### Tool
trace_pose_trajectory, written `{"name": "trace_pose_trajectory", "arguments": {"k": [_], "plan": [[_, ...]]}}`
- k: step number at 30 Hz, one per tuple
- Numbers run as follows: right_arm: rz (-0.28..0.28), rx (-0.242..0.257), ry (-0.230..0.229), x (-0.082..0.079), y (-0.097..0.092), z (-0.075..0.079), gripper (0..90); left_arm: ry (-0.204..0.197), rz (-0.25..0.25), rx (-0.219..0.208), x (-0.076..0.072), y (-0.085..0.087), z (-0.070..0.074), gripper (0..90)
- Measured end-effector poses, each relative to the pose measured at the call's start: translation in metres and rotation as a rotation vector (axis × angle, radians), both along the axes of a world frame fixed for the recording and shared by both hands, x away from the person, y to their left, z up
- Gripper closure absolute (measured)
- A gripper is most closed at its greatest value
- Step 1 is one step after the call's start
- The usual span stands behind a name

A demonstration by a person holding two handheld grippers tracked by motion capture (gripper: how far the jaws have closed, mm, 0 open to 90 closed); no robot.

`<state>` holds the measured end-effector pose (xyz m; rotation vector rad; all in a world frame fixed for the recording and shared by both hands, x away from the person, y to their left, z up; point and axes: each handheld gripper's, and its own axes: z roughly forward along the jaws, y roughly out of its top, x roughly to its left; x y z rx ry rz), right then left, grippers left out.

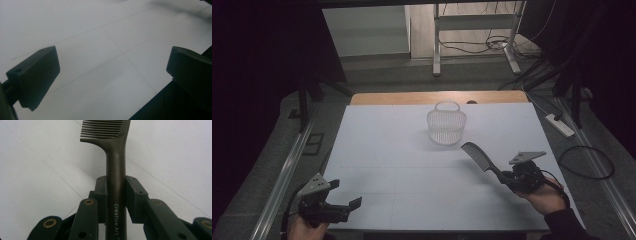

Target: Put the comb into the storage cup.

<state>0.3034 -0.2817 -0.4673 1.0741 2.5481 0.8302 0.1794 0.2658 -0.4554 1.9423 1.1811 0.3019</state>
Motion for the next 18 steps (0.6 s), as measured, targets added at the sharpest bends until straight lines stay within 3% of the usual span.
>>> {"name": "trace_pose_trajectory", "arguments": {"k": [18], "plan": [[-0.011,0.053,-0.093,-0.009,-0.001,0.013,72.5,-0.020,-0.050,-0.047,0.024,-0.015,0.012,0.0]]}}
